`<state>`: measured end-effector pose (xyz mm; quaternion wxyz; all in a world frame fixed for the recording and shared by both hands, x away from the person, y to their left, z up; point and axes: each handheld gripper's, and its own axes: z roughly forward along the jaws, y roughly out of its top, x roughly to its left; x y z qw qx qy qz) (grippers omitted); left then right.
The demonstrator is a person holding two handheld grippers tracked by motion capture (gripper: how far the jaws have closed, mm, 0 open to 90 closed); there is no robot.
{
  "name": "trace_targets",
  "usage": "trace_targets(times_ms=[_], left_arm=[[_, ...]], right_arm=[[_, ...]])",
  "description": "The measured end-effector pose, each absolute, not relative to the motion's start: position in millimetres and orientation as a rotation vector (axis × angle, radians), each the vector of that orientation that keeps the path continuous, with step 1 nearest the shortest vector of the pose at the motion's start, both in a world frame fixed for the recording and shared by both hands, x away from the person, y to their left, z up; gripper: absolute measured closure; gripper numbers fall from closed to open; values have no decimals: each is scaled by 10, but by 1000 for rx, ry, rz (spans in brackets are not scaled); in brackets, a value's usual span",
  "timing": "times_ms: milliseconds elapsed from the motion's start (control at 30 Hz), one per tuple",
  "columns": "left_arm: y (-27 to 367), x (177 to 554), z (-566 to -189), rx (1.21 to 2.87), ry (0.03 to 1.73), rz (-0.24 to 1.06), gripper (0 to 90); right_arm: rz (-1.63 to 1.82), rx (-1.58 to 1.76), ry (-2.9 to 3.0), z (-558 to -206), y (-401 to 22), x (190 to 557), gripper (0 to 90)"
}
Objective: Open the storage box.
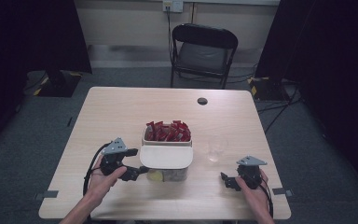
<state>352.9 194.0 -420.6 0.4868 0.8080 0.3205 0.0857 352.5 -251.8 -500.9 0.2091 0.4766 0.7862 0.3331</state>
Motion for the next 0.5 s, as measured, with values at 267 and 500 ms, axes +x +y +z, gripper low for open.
trace_targets(times_ms=[267,500], left_arm=[[1884,3584,-4133,1971,763,215,158],[1882,3599,-4082,1958,767,221,158]], right_arm=[[926,1325,2187,-5009,-2518,3526,66],[926,1325,2187,-5009,-2518,3526,66]])
